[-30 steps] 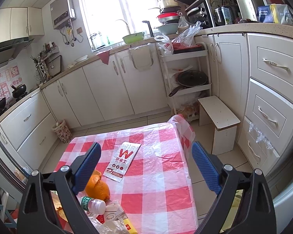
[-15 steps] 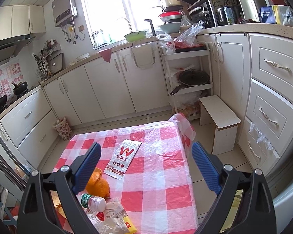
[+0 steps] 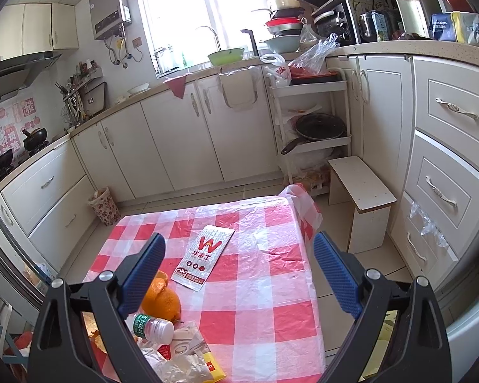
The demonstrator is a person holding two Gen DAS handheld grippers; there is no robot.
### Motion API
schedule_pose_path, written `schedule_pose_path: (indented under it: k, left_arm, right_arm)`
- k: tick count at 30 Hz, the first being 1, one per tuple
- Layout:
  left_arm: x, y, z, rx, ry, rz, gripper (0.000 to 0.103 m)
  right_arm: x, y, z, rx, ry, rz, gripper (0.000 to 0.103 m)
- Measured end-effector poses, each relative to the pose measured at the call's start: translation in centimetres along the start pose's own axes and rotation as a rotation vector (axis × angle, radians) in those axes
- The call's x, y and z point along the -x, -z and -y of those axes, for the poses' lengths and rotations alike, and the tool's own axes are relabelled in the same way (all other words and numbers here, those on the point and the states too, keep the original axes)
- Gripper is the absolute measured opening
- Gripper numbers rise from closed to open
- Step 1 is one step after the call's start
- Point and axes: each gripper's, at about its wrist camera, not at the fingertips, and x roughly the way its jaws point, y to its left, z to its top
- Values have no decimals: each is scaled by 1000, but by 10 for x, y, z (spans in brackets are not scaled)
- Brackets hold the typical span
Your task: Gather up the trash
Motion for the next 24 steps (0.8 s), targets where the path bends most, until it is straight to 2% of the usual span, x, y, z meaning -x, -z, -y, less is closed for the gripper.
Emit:
schedule_pose_path:
  k: [24]
  left_arm:
    - [0,0,-7,18,-7,5,87]
  right_arm:
    - [0,1,-2,1,-3,-3,90]
